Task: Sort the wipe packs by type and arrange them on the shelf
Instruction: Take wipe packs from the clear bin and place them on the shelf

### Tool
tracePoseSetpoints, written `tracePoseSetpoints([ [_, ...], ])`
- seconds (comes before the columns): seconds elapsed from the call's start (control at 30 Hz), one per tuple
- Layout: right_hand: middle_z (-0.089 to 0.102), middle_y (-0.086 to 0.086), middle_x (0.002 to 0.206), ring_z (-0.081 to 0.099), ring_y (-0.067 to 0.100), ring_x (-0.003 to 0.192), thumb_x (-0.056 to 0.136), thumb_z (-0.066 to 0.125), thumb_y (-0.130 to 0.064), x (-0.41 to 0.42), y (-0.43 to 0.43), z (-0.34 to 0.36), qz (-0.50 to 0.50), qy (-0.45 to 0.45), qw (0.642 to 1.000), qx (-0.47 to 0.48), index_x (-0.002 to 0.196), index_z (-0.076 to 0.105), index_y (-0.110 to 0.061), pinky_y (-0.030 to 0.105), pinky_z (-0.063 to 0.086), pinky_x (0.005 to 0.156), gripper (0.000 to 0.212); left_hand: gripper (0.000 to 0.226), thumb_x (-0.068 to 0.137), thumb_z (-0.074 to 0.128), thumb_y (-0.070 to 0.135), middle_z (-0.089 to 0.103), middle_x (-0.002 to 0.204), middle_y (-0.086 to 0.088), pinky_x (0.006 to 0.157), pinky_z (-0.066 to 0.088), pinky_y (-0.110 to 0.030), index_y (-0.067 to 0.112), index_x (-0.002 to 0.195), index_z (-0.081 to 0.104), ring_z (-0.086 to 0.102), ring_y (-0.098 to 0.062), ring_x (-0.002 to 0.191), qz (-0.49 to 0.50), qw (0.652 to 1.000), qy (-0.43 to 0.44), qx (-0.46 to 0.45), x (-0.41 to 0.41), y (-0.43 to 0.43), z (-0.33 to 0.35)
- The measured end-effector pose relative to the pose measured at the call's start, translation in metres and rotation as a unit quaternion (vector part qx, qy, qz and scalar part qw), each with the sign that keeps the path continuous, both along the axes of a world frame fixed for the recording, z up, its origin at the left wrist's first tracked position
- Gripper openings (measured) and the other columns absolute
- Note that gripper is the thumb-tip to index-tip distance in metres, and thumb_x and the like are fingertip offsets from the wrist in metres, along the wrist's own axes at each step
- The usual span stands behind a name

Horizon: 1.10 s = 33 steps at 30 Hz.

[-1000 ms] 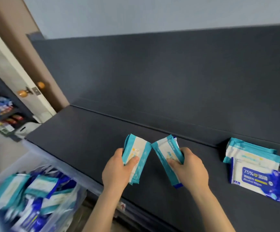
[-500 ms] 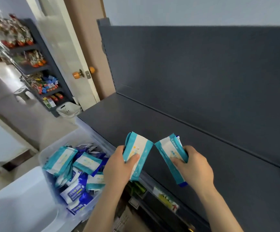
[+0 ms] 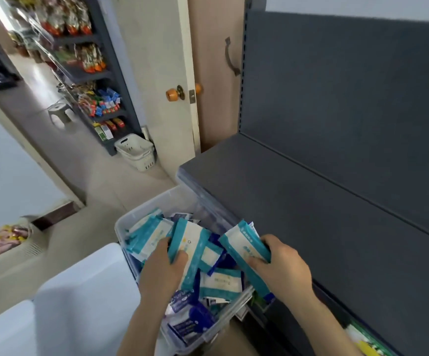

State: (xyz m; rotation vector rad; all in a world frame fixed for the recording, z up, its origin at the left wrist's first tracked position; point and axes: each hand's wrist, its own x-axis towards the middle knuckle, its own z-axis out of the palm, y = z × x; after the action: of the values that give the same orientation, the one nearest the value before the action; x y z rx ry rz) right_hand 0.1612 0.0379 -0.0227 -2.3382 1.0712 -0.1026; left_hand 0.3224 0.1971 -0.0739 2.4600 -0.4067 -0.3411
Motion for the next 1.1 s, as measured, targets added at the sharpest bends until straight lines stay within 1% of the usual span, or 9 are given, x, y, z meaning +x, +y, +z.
tracePoseSetpoints([
  [0.1, 0.059, -0.014, 0.088, 0.056, 0.009, 0.076, 0.085, 0.06, -0.046, 0.036, 0.015, -0.016, 0.025, 0.019, 0.999, 0.019, 0.102, 0.048, -0.031, 0.027, 0.043, 0.06, 0.025, 0.034, 0.094, 0.049, 0.033, 0.054, 0.094, 0.004, 0.066, 0.039, -0.029, 0.021, 0.126, 0.046, 0.052, -0.02, 0.078, 0.02, 1.0, 0.004, 0.007, 0.03, 0.021, -0.012],
  [0.27, 0.063, -0.01, 0.097, 0.06, 0.012, 0.086, 0.084, 0.059, -0.047, 0.087, 0.027, -0.047, 0.054, 0.073, 0.995, 0.03, 0.107, 0.049, -0.03, 0.031, 0.052, 0.068, 0.03, 0.035, 0.094, 0.048, 0.034, 0.063, 0.1, -0.003, 0.066, 0.045, -0.031, 0.019, 0.126, 0.046, 0.058, -0.024, 0.08, 0.025, 0.999, 0.02, 0.04, 0.075, 0.038, -0.036],
  [0.37, 0.062, -0.007, 0.096, 0.06, 0.015, 0.085, 0.085, 0.058, -0.043, 0.109, 0.027, -0.066, 0.063, 0.104, 0.991, 0.046, 0.105, 0.049, -0.027, 0.031, 0.05, 0.066, 0.028, 0.034, 0.094, 0.048, 0.034, 0.065, 0.105, -0.006, 0.069, 0.05, -0.034, 0.018, 0.124, 0.045, 0.061, -0.027, 0.085, 0.006, 0.997, 0.046, 0.065, 0.088, 0.038, -0.051],
  [0.43, 0.062, -0.006, 0.097, 0.06, 0.014, 0.085, 0.086, 0.058, -0.042, 0.121, 0.027, -0.076, 0.06, 0.116, 0.99, 0.046, 0.106, 0.049, -0.026, 0.028, 0.045, 0.063, 0.027, 0.038, 0.094, 0.048, 0.035, 0.064, 0.106, -0.006, 0.067, 0.048, -0.033, 0.018, 0.128, 0.043, 0.06, -0.026, 0.085, -0.003, 0.995, 0.065, 0.071, 0.087, 0.035, -0.06],
  [0.63, 0.062, 0.0, 0.1, 0.061, 0.021, 0.09, 0.087, 0.056, -0.031, 0.145, 0.028, -0.11, 0.067, 0.16, 0.984, 0.048, 0.108, 0.048, -0.021, 0.03, 0.049, 0.066, 0.024, 0.037, 0.095, 0.046, 0.035, 0.058, 0.088, 0.002, 0.062, 0.048, -0.032, 0.02, 0.129, 0.04, 0.06, -0.021, 0.077, -0.016, 0.991, 0.079, 0.106, 0.073, 0.023, -0.079],
  [0.8, 0.058, 0.005, 0.116, 0.062, 0.024, 0.099, 0.091, 0.055, -0.022, 0.148, 0.025, -0.126, 0.081, 0.198, 0.977, -0.016, 0.128, 0.042, -0.014, 0.033, 0.052, 0.071, 0.04, 0.04, 0.096, 0.044, 0.037, 0.06, 0.113, -0.001, 0.072, 0.051, -0.034, 0.018, 0.131, 0.04, 0.06, -0.021, 0.101, -0.035, 0.987, 0.027, 0.154, 0.073, 0.016, -0.076],
  [0.93, 0.049, 0.003, 0.13, 0.051, 0.022, 0.113, 0.089, 0.056, -0.017, 0.136, 0.026, -0.123, 0.115, 0.155, 0.98, -0.046, 0.136, 0.037, -0.018, 0.034, 0.051, 0.085, 0.05, 0.052, 0.091, 0.054, 0.041, 0.052, 0.127, 0.001, 0.092, 0.046, -0.033, 0.022, 0.137, 0.038, 0.051, -0.02, 0.117, -0.08, 0.976, -0.062, 0.191, 0.075, 0.02, -0.066],
  [1.0, 0.048, -0.001, 0.134, 0.047, 0.02, 0.119, 0.09, 0.053, -0.016, 0.125, 0.027, -0.113, 0.122, 0.118, 0.984, -0.049, 0.137, 0.04, -0.02, 0.032, 0.048, 0.09, 0.049, 0.051, 0.091, 0.055, 0.041, 0.051, 0.13, 0.002, 0.094, 0.045, -0.033, 0.025, 0.137, 0.04, 0.049, -0.019, 0.119, -0.107, 0.976, -0.086, 0.169, 0.075, 0.017, -0.055],
  [1.1, 0.053, -0.006, 0.133, 0.049, 0.017, 0.119, 0.089, 0.054, -0.019, 0.102, 0.025, -0.088, 0.113, 0.052, 0.99, -0.065, 0.137, 0.045, -0.024, 0.03, 0.048, 0.089, 0.048, 0.044, 0.093, 0.053, 0.04, 0.052, 0.127, 0.004, 0.091, 0.046, -0.032, 0.026, 0.134, 0.045, 0.049, -0.017, 0.118, -0.181, 0.969, -0.101, 0.136, 0.073, 0.003, -0.033],
])
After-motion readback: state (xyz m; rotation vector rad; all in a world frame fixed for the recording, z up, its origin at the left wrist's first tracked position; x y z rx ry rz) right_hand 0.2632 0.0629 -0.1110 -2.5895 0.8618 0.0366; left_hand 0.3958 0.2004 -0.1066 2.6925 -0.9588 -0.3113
